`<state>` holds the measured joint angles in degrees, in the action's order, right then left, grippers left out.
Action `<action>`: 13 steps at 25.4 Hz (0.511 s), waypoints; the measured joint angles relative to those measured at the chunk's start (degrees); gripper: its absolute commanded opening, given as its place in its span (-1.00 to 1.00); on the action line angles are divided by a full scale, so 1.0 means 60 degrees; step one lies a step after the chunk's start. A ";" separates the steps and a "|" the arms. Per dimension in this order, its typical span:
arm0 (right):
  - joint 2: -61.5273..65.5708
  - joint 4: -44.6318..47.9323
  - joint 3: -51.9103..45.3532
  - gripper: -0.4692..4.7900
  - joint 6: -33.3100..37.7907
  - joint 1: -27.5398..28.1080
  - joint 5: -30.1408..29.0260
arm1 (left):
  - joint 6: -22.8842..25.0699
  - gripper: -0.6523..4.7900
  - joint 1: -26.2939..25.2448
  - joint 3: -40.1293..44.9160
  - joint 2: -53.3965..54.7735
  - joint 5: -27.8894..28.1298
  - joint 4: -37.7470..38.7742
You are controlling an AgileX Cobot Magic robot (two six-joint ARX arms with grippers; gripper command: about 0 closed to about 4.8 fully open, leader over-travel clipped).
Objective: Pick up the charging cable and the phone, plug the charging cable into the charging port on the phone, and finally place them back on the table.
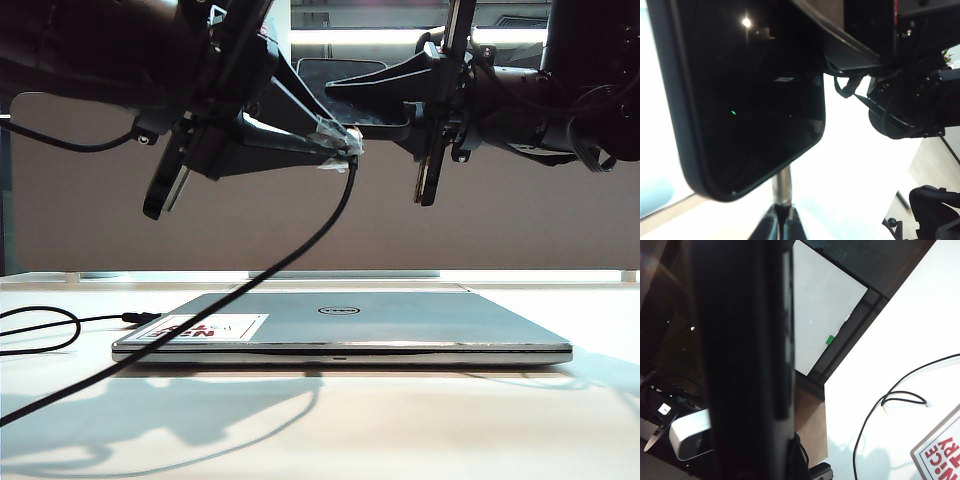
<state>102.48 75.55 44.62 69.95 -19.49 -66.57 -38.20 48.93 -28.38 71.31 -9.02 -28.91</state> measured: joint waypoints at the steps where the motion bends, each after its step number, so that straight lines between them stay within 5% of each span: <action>1: -0.0004 0.0004 -0.0069 -0.84 -0.0022 0.0000 0.0033 | -0.0004 -0.79 -0.0004 0.0000 0.0000 -0.0015 0.0025; 4: -0.0004 0.0004 -0.0102 -0.84 -0.0040 0.0000 0.0066 | -0.0004 -0.74 -0.0004 0.0000 0.0000 -0.0015 0.0066; 8: -0.0004 -0.0015 -0.0113 -0.84 -0.0058 0.0000 -0.0124 | -0.0004 -0.22 -0.0011 -0.0007 0.0000 0.0146 -0.0109; 13: 0.0000 -0.0058 -0.0164 -0.84 -0.0080 -0.0040 -0.0295 | 0.0284 -0.10 -0.0109 -0.0029 -0.0029 0.0302 -0.0204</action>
<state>102.48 75.20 43.64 69.47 -19.73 -68.34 -36.49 48.27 -28.56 71.13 -7.20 -30.13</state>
